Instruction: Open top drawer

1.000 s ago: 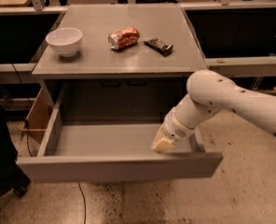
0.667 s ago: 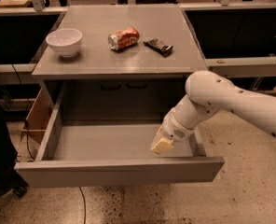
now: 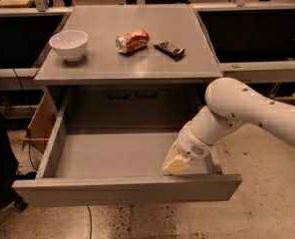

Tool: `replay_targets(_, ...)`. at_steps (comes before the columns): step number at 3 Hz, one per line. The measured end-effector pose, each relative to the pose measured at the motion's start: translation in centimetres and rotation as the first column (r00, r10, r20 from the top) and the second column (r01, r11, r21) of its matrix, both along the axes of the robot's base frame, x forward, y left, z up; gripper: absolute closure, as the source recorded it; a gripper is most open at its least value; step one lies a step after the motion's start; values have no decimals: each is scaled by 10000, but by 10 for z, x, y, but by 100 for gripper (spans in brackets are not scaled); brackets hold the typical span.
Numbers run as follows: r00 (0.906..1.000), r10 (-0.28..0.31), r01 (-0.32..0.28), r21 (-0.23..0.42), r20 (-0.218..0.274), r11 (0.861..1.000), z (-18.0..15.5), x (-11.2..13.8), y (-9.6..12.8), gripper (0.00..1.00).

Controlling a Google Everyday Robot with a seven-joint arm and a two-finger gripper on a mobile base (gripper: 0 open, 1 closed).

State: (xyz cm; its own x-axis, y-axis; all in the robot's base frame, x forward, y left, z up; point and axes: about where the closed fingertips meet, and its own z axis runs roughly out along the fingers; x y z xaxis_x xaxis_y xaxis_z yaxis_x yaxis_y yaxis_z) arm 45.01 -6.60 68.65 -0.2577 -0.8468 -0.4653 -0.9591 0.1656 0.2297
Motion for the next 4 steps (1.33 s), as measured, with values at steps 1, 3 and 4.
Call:
replay_targets(1,9989,128,-117,240,-458,9996,9,-25,1,100)
replay_targets(3,9957,28,29,617,-925,9981,22,-52,2,100)
replay_targets(4,9957,26,31,617,-922,9981,22,-52,1,100)
